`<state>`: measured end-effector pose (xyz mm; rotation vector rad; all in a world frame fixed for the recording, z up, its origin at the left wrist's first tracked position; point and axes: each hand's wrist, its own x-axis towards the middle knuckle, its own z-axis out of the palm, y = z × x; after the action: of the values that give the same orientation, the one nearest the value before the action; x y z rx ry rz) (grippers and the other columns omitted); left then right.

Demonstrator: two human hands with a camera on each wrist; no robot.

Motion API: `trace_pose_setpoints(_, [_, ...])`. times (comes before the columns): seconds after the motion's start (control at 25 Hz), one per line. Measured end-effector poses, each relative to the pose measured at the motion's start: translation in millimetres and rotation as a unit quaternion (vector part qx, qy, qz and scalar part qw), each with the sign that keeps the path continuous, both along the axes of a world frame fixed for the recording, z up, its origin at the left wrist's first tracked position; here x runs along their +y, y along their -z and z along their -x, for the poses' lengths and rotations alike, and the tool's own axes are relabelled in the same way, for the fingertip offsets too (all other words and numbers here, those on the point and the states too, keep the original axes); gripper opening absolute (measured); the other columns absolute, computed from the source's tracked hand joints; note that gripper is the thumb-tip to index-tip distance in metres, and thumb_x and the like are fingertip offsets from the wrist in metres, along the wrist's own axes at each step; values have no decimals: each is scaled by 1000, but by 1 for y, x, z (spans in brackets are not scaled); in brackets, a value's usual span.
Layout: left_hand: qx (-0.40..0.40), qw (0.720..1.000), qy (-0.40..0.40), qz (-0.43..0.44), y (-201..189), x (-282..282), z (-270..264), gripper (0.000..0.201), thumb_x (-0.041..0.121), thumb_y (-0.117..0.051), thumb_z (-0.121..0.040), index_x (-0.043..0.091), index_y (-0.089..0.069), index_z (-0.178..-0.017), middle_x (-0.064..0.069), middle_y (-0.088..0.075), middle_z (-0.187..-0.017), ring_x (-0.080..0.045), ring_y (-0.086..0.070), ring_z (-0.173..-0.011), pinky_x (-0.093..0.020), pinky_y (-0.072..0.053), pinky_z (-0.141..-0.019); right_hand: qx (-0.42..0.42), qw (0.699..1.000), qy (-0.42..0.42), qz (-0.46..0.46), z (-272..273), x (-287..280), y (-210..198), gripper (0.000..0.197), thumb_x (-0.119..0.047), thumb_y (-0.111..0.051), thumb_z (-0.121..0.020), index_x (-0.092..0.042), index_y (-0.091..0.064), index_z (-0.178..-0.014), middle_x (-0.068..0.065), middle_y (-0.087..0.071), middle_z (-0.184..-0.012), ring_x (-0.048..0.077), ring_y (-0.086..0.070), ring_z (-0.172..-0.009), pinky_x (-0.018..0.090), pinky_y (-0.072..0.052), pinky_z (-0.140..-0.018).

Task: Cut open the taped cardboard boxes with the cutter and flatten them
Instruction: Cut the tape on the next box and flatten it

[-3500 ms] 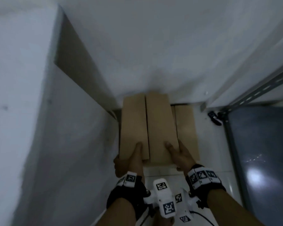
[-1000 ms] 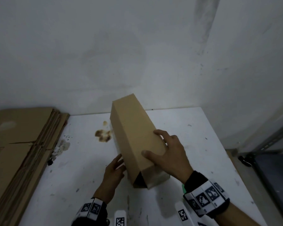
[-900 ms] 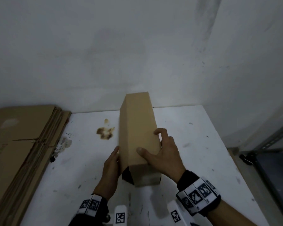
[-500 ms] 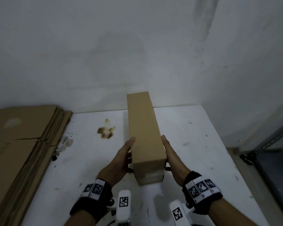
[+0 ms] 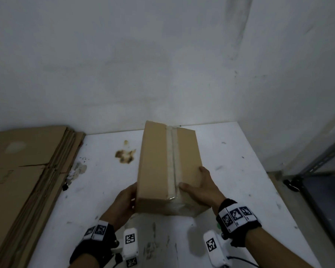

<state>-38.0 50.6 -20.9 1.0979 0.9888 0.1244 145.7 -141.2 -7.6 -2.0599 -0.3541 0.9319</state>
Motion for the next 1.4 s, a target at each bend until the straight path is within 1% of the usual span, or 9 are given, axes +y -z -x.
trace_pose_setpoints(0.16, [110,978,-5,-175,40,7,18,34,25,-69,-92,11,-67,-123,-14,-72,-114,-33,-67,-99,-44,-57,-86,-90,992,-69,49,17,1,17,120,-71,-79,-61,-43,-7,-153,9,-40,-145,29,-44,-129,33,-42,-97])
trace_pose_setpoints(0.24, [121,964,-55,-232,46,7,22,26,18,-63,-96,15,-68,-121,-11,-71,-114,-26,-67,-94,-40,-58,-82,-110,990,-81,28,22,-4,23,112,-72,-75,-67,-44,-10,-153,8,-43,-138,28,-46,-124,33,-43,-92])
trace_pose_setpoints(0.4, [77,935,-134,-318,33,17,17,20,16,-54,-101,28,-67,-110,-8,-67,-123,-26,-65,-107,-43,-53,-95,-101,991,83,9,-5,-40,23,56,-52,-68,-87,-29,-47,-133,6,-64,-103,22,-62,-91,36,-54,-83])
trace_pose_setpoints(0.52, [87,937,-31,-337,13,26,-3,42,30,-65,-96,25,-57,-137,0,-54,-138,-22,-53,-123,-38,-47,-99,-109,969,-40,216,-30,-72,22,35,-49,-69,-87,-15,-59,-90,7,-69,-79,21,-67,-63,29,-55,-56])
trace_pose_setpoints(0.64, [124,927,83,-344,5,24,-28,73,45,-69,-90,28,-35,-152,-4,-40,-153,-27,-44,-135,-44,-42,-108,-86,926,-169,328,-25,-81,31,52,-62,-76,-75,-13,-67,-87,2,-70,-77,16,-67,-58,26,-57,-56])
trace_pose_setpoints(0.8, [144,905,90,-389,16,11,-33,82,52,-73,-83,28,-34,-152,-8,-44,-148,-30,-47,-130,-45,-43,-106,-92,950,-104,281,-15,-84,51,34,-42,-83,-76,-13,-67,-82,2,-66,-71,18,-65,-62,30,-60,-62])
trace_pose_setpoints(1.04, [138,897,85,-412,18,-2,-19,64,71,-78,-62,41,-52,-113,3,-48,-115,-19,-58,-99,-41,-57,-83,-47,965,-64,249,-18,-81,49,22,-23,-75,-86,-5,-69,-76,11,-69,-71,28,-67,-57,38,-62,-58])
trace_pose_setpoints(1.24, [112,868,83,-477,7,15,-32,38,48,-83,-74,28,-62,-99,6,-43,-121,-22,-48,-122,-41,-48,-96,-52,994,58,81,-43,-58,12,28,-23,-63,-95,-1,-55,-80,18,-72,-76,34,-70,-58,45,-62,-59])
trace_pose_setpoints(1.4, [129,827,182,-516,4,45,-63,50,48,-71,-86,24,-57,-127,-6,-37,-151,-24,-31,-143,-39,-31,-113,-144,988,52,18,-55,-3,-30,32,-28,-60,-92,-12,-42,-72,12,-61,-63,26,-56,-47,32,-48,-49])
